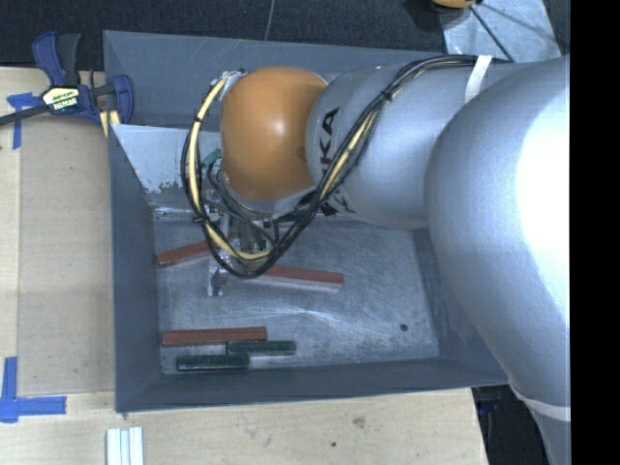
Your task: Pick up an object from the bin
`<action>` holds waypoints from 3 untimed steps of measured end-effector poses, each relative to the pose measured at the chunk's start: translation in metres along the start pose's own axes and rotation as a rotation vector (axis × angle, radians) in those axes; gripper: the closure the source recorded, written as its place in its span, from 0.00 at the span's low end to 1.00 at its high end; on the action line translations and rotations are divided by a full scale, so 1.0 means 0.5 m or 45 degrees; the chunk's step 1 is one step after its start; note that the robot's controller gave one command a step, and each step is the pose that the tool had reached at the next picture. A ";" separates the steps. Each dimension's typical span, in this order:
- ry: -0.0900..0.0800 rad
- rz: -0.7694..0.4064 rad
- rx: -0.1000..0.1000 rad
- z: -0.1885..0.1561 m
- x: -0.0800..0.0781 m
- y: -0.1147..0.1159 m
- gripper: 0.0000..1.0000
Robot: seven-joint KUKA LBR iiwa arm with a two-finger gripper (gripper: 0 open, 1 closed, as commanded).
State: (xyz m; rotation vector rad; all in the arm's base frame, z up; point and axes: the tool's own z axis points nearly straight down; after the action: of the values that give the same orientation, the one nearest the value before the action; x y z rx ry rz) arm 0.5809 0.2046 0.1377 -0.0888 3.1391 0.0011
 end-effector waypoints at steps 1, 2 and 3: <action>-0.002 0.001 0.000 -0.001 -0.001 0.000 0.00; -0.022 -0.165 -0.005 0.123 -0.047 -0.001 1.00; -0.022 -0.165 -0.005 0.123 -0.047 -0.001 1.00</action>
Offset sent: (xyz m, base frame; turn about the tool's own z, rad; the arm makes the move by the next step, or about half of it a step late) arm 0.0178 0.0002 -0.0677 -0.1316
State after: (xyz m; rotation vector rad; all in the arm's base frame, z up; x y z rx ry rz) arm 0.6043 0.2056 0.0763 -0.2898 3.1098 0.0075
